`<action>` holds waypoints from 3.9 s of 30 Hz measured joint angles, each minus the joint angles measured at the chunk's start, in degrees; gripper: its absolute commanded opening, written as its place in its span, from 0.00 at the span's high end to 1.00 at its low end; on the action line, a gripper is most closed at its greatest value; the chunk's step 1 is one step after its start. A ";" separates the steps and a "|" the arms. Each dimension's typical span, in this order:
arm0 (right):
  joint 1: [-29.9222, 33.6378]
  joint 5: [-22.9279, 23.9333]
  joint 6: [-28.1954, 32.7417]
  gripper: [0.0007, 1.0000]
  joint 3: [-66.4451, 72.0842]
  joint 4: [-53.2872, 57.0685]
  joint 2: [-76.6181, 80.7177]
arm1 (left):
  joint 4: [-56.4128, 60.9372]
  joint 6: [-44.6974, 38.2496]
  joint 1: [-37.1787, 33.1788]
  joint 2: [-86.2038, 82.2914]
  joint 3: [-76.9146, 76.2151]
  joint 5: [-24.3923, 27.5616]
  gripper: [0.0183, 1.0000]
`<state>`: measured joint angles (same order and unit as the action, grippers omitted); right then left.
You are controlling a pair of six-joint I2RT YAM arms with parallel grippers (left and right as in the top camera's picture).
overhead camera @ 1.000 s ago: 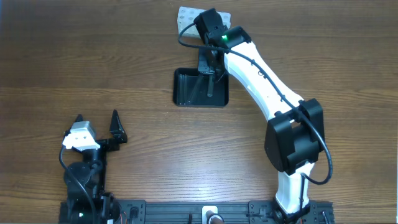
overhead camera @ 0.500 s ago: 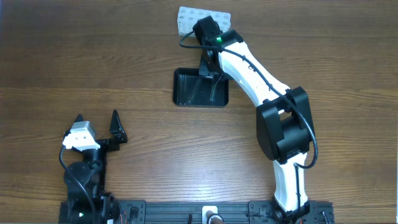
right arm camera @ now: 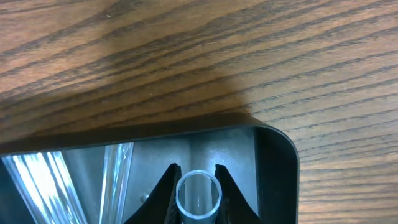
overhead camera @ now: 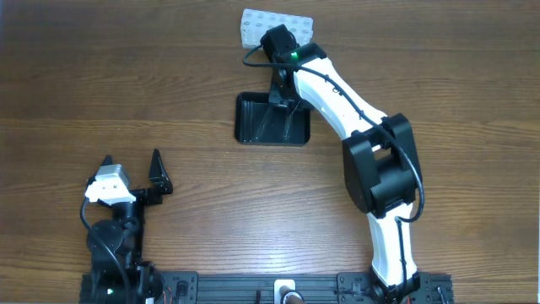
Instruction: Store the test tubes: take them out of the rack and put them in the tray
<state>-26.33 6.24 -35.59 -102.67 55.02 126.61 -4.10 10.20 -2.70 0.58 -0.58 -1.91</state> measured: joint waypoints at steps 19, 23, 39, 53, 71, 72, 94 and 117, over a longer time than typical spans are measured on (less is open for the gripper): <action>0.55 0.20 1.22 0.42 0.00 -0.68 0.61 | 0.00 0.00 0.00 0.00 0.00 -0.02 0.00; 0.68 0.17 2.27 0.33 0.55 -1.01 -1.07 | 0.00 0.00 0.00 0.00 0.00 -0.02 0.00; -1.95 0.17 2.84 0.31 2.99 -3.15 -7.93 | 0.00 0.00 0.00 0.00 0.00 0.00 0.00; -1.95 1.99 6.23 0.01 7.45 -14.29 -9.25 | 0.00 0.00 0.00 0.00 0.00 -0.02 0.00; -1.95 17.55 11.02 0.01 34.56 -55.74 -41.24 | 0.02 0.00 0.00 0.00 0.00 -0.02 0.00; -1.95 17.90 11.98 0.01 36.30 -56.08 -43.87 | 0.02 0.00 0.00 0.00 0.00 0.00 0.00; -1.95 12.37 32.76 0.01 78.55 -73.35 -96.50 | 0.02 0.00 0.00 0.00 0.00 -0.02 0.00; 7.72 0.44 47.74 0.01 101.13 -69.16 -122.20 | 0.00 0.00 0.00 0.00 0.00 0.00 0.00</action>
<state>-18.61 6.68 12.14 -1.54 -14.13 4.40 -4.10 10.20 -2.70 0.58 -0.58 -1.91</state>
